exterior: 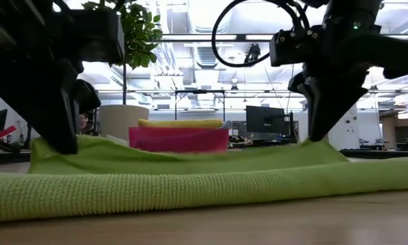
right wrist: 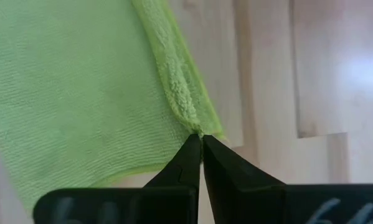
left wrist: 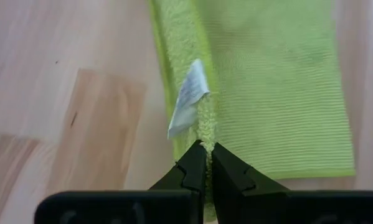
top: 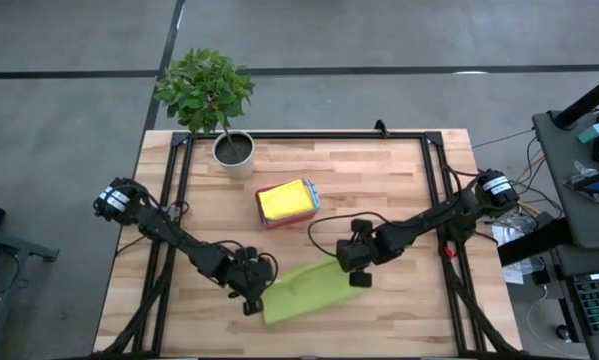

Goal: Fold microfiber towels
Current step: Fold the green microfiber cloth

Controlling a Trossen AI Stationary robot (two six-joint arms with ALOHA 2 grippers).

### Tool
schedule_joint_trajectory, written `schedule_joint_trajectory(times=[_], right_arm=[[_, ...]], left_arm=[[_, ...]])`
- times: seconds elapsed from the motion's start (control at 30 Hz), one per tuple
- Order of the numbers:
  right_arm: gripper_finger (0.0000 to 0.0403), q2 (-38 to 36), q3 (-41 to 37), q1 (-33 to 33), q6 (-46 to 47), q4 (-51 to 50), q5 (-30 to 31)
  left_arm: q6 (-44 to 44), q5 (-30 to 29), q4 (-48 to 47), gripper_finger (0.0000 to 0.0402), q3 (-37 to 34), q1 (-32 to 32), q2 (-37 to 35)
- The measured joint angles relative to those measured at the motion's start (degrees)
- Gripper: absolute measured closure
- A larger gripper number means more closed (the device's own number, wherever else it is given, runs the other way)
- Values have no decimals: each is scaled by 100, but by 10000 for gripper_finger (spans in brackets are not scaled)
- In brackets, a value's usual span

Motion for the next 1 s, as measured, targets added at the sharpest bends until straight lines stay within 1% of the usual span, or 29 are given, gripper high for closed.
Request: schedule_joint_trajectory(times=[0.13, 0.2, 0.37, 0.53, 0.67, 0.8, 0.9, 1.0], right_arm=[[390, 0, 0, -23, 14, 11, 247], [383, 0, 0, -37, 16, 9, 272], [356, 0, 0, -54, 17, 9, 383], [327, -23, -2, -140, 17, -167, 383], [309, -86, -2, -181, 79, -268, 385], [292, -230, -20, -175, 735, -247, 310], [273, -380, -154, -175, 1423, -169, -34], [247, -531, -455, -163, 2057, 239, -521]], left_arm=[[-137, 2, -244, 398, 0, 24, 0], [-136, 2, -278, 385, 0, 24, 0], [-97, -22, -339, 325, 0, 42, 0], [-100, -54, -781, 261, 2, 105, -1], [-65, -59, -1218, 229, 2, 152, -61], [99, -62, -1465, 221, 8, 174, -181], [309, -115, -1447, 221, 26, 173, -339], [334, -235, -1419, 221, 45, 172, -507]])
